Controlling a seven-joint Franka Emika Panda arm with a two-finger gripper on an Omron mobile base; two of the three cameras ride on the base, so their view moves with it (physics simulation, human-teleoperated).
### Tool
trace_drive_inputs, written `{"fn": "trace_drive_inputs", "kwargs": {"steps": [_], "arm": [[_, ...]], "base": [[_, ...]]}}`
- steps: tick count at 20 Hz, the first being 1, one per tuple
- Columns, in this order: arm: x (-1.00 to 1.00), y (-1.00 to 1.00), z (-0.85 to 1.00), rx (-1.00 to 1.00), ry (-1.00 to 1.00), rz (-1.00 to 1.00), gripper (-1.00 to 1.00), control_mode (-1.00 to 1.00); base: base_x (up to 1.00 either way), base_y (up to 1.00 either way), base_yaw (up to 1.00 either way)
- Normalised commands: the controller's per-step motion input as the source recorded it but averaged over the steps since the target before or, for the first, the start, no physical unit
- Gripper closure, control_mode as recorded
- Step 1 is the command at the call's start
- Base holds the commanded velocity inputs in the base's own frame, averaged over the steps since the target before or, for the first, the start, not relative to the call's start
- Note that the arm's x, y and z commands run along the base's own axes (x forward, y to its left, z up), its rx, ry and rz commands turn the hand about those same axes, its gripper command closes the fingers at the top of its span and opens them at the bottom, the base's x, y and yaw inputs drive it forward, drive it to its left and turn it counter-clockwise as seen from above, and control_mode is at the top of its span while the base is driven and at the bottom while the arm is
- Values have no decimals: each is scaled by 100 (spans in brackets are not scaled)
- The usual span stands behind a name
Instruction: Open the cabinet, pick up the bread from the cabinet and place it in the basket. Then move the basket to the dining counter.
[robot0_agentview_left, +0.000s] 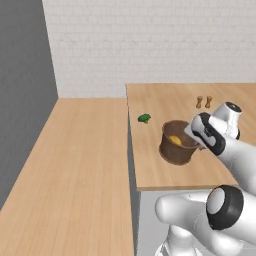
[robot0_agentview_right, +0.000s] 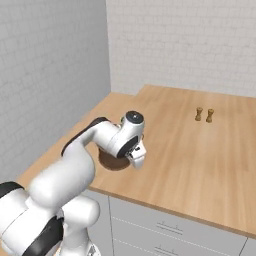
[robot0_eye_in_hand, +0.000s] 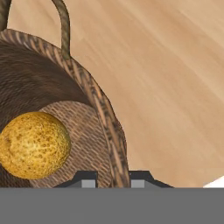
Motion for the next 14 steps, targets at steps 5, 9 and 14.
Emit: {"fn": "trace_drive_inputs", "kwargs": {"steps": [5,9,14], "arm": [[46,-41,-12,0,1,-8,100,-100],[32,-5,-16,0,4,-26,100,-100],[12,-11,-26,0,1,-24,100,-100]], "base": [[0,0,0],[0,0,0],[0,0,0]]}}
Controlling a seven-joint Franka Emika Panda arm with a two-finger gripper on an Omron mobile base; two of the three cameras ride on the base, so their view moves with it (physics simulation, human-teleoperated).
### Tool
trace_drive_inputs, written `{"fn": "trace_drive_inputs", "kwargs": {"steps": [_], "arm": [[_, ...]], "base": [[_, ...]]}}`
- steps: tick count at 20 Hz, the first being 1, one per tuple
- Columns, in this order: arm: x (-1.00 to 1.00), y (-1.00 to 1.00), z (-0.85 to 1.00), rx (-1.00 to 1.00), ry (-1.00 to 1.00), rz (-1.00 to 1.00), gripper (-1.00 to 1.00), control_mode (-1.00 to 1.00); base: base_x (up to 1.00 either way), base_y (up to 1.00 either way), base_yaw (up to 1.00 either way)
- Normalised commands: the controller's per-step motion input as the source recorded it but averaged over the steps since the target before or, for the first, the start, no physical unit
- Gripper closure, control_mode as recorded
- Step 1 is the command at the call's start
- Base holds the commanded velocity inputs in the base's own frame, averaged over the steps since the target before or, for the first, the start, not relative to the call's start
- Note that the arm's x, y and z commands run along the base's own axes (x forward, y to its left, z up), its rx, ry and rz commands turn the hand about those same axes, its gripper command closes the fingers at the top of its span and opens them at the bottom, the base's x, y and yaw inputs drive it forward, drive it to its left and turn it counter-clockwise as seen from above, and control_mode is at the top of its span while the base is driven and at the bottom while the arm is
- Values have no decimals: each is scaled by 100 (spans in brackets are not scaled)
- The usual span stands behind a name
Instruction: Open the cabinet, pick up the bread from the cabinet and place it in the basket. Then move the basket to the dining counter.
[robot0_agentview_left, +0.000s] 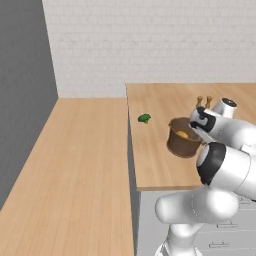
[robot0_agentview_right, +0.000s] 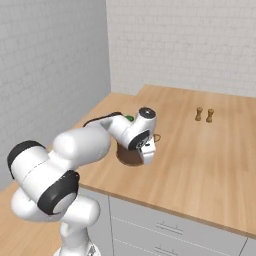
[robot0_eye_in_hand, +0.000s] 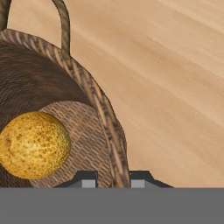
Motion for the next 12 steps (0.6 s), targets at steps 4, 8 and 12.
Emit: {"fn": "trace_drive_inputs", "kwargs": {"steps": [4,8,12], "arm": [[0,-28,-54,0,0,-4,100,-100],[0,-10,-59,0,0,0,100,-100],[0,2,-54,-2,0,0,100,-100]], "base": [[0,0,0],[0,0,0],[0,0,0]]}}
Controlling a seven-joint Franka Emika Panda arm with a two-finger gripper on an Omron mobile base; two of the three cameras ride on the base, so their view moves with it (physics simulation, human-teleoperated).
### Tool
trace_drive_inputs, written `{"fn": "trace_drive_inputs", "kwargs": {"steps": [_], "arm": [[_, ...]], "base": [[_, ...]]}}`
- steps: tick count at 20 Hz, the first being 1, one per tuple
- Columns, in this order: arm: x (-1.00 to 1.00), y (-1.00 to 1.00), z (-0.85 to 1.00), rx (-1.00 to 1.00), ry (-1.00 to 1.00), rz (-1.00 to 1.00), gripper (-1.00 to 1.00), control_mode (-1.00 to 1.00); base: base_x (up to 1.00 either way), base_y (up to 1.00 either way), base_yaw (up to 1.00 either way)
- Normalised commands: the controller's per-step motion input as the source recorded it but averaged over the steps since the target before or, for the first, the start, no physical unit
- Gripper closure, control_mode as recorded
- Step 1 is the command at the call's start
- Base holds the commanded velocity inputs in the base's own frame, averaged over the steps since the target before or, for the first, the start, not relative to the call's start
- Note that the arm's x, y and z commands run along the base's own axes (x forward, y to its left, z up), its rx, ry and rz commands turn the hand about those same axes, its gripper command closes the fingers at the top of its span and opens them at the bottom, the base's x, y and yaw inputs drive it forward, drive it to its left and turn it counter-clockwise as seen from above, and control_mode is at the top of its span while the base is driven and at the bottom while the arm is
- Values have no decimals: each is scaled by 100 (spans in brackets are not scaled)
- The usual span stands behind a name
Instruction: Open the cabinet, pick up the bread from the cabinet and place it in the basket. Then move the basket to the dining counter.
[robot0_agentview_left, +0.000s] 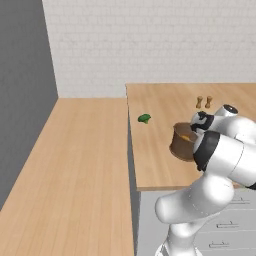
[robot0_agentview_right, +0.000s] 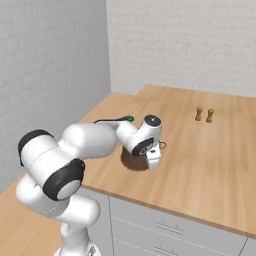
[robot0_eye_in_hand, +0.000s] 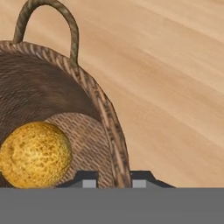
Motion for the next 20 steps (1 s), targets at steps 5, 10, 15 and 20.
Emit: {"fn": "trace_drive_inputs", "kwargs": {"steps": [5,10,15,20], "arm": [[-2,25,-17,-1,-6,0,-100,-100],[-19,21,15,0,-6,11,-100,-100],[-85,23,38,-4,-33,15,-100,-100],[-100,56,52,-12,-17,26,-100,-100]], "base": [[0,0,0],[0,0,0],[0,0,0],[0,0,0]]}}
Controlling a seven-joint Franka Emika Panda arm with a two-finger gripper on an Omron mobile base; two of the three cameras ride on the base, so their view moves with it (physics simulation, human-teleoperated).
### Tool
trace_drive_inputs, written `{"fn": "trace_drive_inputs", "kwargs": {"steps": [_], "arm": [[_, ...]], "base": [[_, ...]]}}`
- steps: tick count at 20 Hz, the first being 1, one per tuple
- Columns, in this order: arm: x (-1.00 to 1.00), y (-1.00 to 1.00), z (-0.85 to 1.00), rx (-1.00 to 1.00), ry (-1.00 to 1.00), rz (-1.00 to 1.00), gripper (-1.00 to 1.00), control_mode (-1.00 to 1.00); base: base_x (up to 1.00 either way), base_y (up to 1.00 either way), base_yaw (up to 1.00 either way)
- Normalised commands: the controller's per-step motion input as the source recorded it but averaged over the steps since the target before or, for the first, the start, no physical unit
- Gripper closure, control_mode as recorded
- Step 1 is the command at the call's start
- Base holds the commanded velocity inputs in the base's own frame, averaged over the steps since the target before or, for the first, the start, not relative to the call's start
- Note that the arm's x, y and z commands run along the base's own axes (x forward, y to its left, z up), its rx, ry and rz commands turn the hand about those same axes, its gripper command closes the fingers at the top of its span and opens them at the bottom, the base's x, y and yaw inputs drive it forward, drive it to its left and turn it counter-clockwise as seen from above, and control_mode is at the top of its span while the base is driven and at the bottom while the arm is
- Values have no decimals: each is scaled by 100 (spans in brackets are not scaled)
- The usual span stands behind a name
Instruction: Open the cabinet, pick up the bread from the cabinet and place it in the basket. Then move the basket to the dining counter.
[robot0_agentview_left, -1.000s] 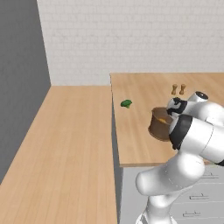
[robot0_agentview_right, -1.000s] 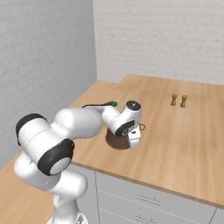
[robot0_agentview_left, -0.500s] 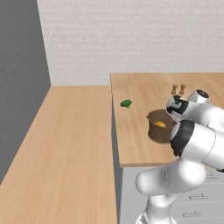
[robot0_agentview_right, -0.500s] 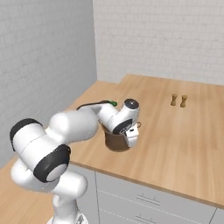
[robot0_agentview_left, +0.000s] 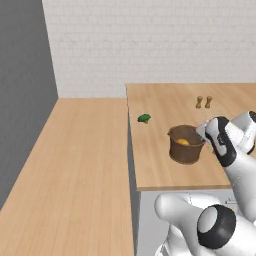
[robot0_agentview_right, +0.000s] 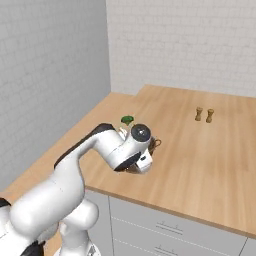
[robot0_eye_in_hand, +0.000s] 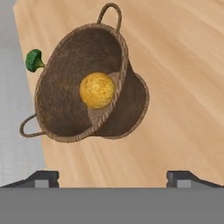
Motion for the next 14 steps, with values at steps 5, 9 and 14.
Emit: {"fn": "trace_drive_inputs", "kwargs": {"steps": [5,9,14], "arm": [[-99,96,57,-3,0,32,-100,-100],[-97,100,77,-5,0,36,-100,-100],[-91,94,89,-12,-1,38,-100,-100]], "base": [[0,0,0],[0,0,0],[0,0,0]]}}
